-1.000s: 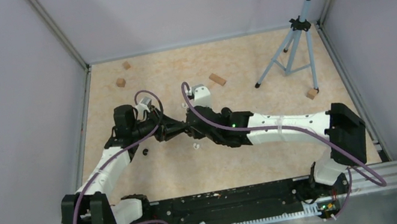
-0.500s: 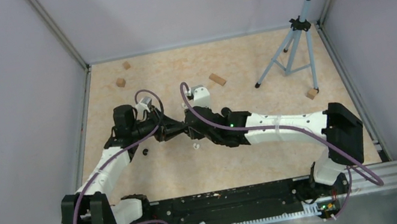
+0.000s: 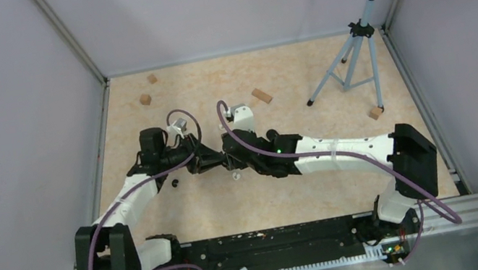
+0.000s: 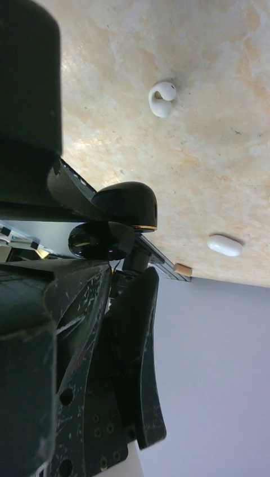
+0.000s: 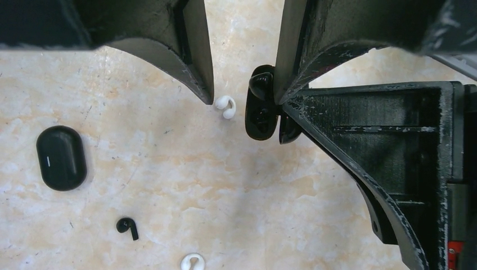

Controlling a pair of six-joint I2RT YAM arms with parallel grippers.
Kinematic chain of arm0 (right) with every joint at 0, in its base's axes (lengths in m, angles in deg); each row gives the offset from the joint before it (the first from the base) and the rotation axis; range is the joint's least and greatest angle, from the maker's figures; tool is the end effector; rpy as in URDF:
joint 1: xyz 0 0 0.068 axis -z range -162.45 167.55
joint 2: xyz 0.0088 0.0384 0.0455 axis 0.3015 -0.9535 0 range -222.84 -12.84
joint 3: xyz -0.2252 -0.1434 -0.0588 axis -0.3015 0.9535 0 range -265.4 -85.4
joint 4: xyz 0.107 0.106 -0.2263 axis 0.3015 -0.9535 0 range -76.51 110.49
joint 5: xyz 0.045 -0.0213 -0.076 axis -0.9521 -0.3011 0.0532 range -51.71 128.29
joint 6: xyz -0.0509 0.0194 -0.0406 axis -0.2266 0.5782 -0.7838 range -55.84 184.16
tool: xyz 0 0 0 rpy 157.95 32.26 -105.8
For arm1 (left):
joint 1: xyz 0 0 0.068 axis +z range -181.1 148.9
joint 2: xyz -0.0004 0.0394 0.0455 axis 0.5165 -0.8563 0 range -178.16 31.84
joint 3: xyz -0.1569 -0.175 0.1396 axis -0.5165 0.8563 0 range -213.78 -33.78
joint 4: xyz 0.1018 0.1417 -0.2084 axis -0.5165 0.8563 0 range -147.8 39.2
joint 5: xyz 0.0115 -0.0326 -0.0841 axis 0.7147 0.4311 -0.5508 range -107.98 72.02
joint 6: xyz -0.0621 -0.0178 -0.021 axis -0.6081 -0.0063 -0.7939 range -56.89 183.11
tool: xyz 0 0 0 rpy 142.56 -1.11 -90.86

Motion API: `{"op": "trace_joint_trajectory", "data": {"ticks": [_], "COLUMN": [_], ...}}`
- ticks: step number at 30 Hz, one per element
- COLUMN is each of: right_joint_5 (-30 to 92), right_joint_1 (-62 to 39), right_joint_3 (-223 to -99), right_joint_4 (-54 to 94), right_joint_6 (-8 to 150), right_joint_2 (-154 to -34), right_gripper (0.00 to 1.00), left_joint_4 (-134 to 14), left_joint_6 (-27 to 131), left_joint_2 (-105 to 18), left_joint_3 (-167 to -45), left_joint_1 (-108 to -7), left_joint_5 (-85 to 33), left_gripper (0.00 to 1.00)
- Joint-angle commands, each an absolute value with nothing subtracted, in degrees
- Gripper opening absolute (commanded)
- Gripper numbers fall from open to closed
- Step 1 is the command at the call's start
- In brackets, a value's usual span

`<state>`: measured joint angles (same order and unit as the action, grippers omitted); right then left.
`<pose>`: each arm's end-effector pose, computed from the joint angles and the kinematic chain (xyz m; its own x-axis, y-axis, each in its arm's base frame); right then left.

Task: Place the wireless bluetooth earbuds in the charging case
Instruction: Insert the left earbud into the left side groove of the charging case, then pick up the right earbud from the center of the board.

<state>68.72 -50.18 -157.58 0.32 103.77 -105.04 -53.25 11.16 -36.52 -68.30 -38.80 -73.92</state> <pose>0.1709 0.3446 0.2685 -0.6035 -0.0234 -0.7970 -0.3458 0.9084 0.2352 0.2422 -0.0783 0.2018 -0.9451 -0.3172 -0.0780 -0.0417 0.3541 -0.9343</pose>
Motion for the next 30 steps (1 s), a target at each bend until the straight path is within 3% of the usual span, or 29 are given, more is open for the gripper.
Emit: {"op": "trace_joint_trajectory", "data": {"ticks": [1, 10, 16, 23, 30], "right_joint_5": [67.1, 67.9, 69.4, 60.6, 51.0], "right_joint_1": [-51.4, -51.4, -49.3, -37.2, -28.0], "right_joint_3": [-159.9, -159.1, -153.7, -145.8, -154.3], "right_joint_4": [5.3, 5.5, 6.8, 5.7, 1.8], "right_joint_6": [104.8, 104.9, 106.6, 105.6, 93.3], "right_joint_2": [-102.0, -100.3, -95.0, -92.2, -104.1], "right_gripper": [0.44, 0.44, 0.35, 0.34, 0.33], "left_joint_4": [-53.1, -54.3, -56.9, -50.8, -47.1], "left_joint_6": [15.6, 15.9, 17.6, 20.5, 25.1], "left_joint_2": [-37.7, -38.5, -38.6, -38.1, -38.1], "left_joint_3": [-67.8, -68.9, -70.3, -73.1, -72.0], "left_joint_1": [-39.2, -39.2, -39.2, -39.0, -39.1], "left_joint_5": [-75.2, -77.1, -81.3, -78.4, -84.5], "left_gripper": [0.00, 0.00, 0.00, 0.00, 0.00]}}
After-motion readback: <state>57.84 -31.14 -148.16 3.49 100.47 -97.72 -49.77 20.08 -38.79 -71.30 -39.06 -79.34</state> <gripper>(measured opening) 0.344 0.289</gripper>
